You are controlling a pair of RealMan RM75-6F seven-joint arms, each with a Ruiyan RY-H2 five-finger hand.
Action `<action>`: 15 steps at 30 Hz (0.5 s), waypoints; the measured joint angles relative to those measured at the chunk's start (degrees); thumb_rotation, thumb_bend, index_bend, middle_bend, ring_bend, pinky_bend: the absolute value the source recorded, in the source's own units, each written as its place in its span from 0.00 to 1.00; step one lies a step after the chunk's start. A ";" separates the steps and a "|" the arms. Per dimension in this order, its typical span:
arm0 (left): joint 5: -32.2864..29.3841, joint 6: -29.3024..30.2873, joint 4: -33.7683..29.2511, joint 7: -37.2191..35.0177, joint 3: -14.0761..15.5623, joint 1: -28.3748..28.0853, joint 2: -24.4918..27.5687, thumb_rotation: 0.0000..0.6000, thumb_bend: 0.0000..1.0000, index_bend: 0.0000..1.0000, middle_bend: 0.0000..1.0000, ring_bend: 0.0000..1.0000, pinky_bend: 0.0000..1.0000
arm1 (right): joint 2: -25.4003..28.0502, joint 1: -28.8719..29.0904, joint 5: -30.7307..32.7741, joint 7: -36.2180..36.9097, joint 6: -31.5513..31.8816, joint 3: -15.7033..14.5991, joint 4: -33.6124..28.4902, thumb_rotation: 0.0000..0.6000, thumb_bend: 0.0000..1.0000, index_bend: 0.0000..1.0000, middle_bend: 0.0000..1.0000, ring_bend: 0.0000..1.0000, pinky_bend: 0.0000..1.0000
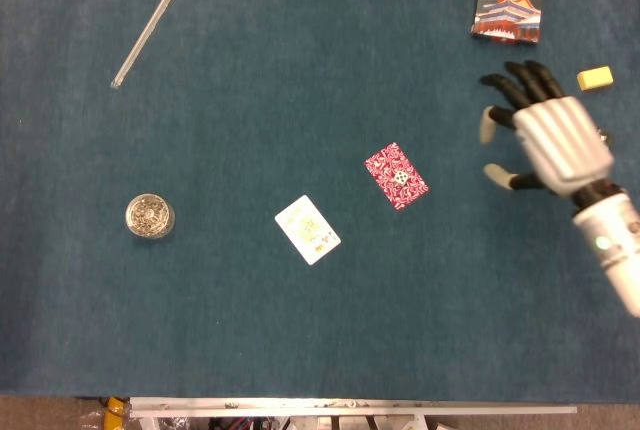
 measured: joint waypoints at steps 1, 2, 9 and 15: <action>-0.01 0.07 0.01 -0.10 -0.01 0.04 0.01 1.00 0.27 0.27 0.21 0.13 0.13 | -0.54 0.63 0.77 -0.75 -0.48 0.10 0.21 1.00 0.17 0.52 0.18 0.00 0.00; 0.00 0.18 0.02 -0.18 -0.04 0.07 0.03 1.00 0.27 0.27 0.21 0.13 0.13 | -1.08 1.27 1.50 -1.50 -0.93 0.19 0.43 1.00 0.18 0.52 0.18 0.00 0.00; 0.03 0.86 0.21 -0.75 -0.11 0.51 0.23 1.00 0.27 0.27 0.21 0.13 0.13 | -6.83 6.39 5.03 -7.05 -3.30 0.29 4.24 1.00 0.17 0.52 0.18 0.00 0.00; -0.15 0.84 0.78 -1.42 -0.06 0.68 -0.07 1.00 0.27 0.27 0.21 0.13 0.13 | -12.14 9.87 6.64 -12.16 -4.60 -0.81 9.23 1.00 0.17 0.52 0.18 0.00 0.00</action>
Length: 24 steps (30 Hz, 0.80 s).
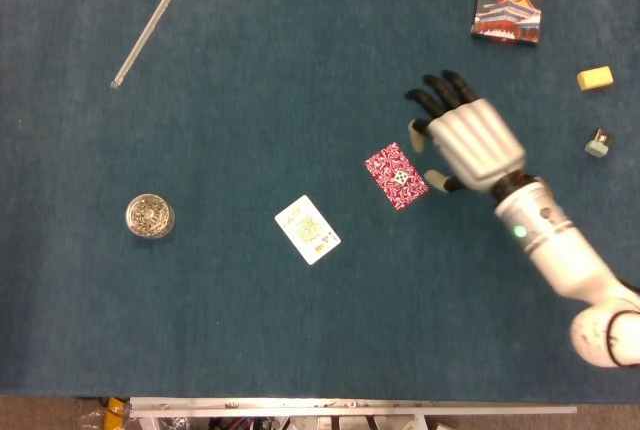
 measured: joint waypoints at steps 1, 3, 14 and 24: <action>-0.06 0.00 0.13 -0.11 -0.02 0.02 -0.04 1.00 0.27 0.27 0.21 0.13 0.13 | -0.77 0.47 0.22 -0.69 -0.14 -0.23 0.67 1.00 0.17 0.52 0.18 0.00 0.00; -0.22 -0.01 0.37 -0.39 -0.04 0.09 -0.09 1.00 0.27 0.27 0.21 0.13 0.13 | -2.55 1.47 0.79 -2.22 -0.39 -0.82 2.24 1.00 0.18 0.52 0.18 0.00 0.00; -0.68 -0.40 1.72 -1.59 -0.14 0.15 -0.37 1.00 0.27 0.27 0.21 0.13 0.13 | -7.10 3.89 3.09 -6.36 0.01 -3.21 6.82 1.00 0.18 0.52 0.18 0.00 0.00; -0.93 -0.88 2.23 -1.99 -0.30 -0.06 -0.59 1.00 0.27 0.27 0.21 0.13 0.13 | -8.97 5.16 4.83 -6.87 -0.19 -3.56 9.53 1.00 0.18 0.52 0.18 0.00 0.00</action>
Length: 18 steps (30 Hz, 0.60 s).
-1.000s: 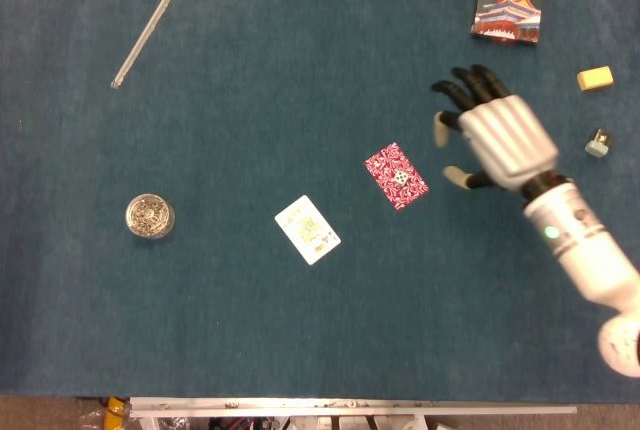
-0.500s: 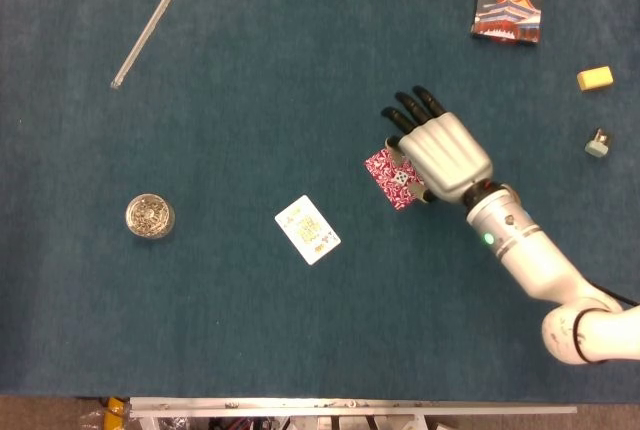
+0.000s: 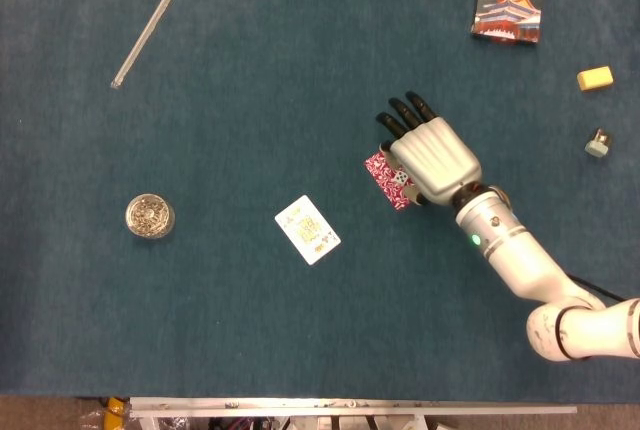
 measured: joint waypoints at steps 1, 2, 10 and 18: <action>-0.03 -0.03 0.05 -0.04 -0.02 -0.01 -0.02 1.00 0.27 0.27 0.21 0.13 0.13 | -0.18 0.12 0.19 0.01 -0.09 -0.02 0.26 1.00 0.18 0.52 0.18 0.00 0.00; -0.06 -0.05 0.08 -0.07 -0.03 -0.02 -0.04 1.00 0.27 0.27 0.21 0.13 0.13 | -0.35 0.23 0.36 0.03 -0.18 -0.03 0.51 1.00 0.18 0.52 0.18 0.00 0.00; -0.42 -0.26 0.54 -0.32 -0.16 -0.05 -0.18 1.00 0.27 0.27 0.21 0.13 0.13 | -1.54 1.25 1.82 -0.18 -0.76 -0.13 2.22 1.00 0.22 0.52 0.18 0.00 0.00; -0.68 -0.32 1.20 -0.83 -0.28 -0.04 -0.30 1.00 0.27 0.27 0.21 0.13 0.13 | -1.83 1.73 2.94 -0.29 -0.86 -0.42 2.44 1.00 0.26 0.55 0.19 0.00 0.00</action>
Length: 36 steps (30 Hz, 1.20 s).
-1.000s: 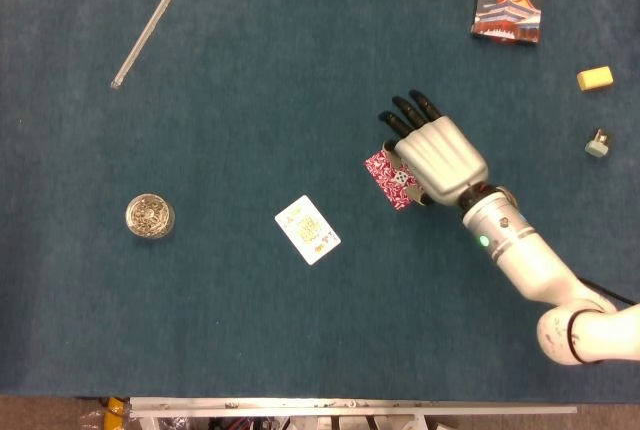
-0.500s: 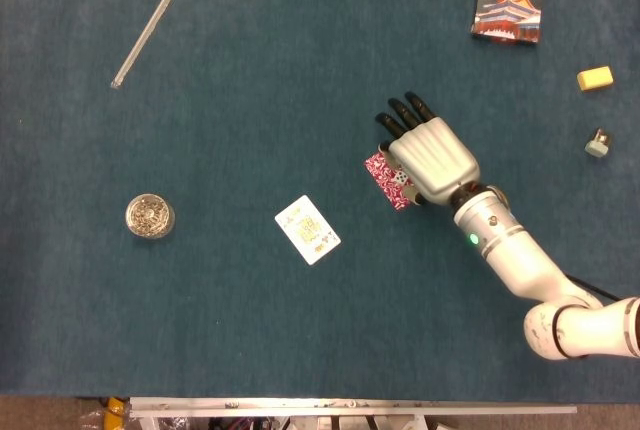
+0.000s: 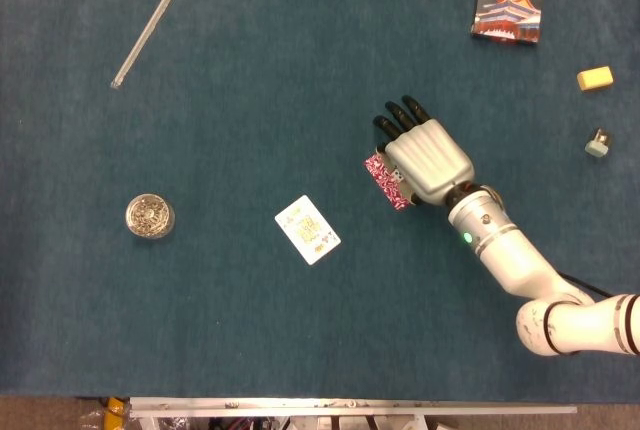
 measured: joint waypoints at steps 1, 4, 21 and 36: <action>-0.02 0.01 0.04 -0.04 -0.01 0.01 -0.01 1.00 0.27 0.27 0.21 0.13 0.13 | 0.06 -0.01 0.00 0.13 0.13 0.00 -0.07 1.00 0.26 0.56 0.20 0.00 0.00; -0.07 -0.03 0.24 -0.14 0.00 0.03 -0.09 1.00 0.27 0.27 0.21 0.13 0.13 | 0.51 -0.09 -0.06 0.40 0.56 -0.04 -0.40 1.00 0.27 0.57 0.21 0.00 0.00; -0.23 -0.48 0.22 0.06 0.16 0.03 -0.42 1.00 0.27 0.27 0.21 0.13 0.13 | 11.68 -2.74 -2.49 5.64 4.05 0.25 -11.78 1.00 0.27 0.60 0.23 0.00 0.00; -0.04 0.42 -0.54 0.73 0.15 0.49 0.08 1.00 0.27 0.27 0.21 0.13 0.13 | 7.87 -4.64 -18.94 19.00 16.18 2.04 -5.76 1.00 0.30 0.05 0.00 0.00 0.00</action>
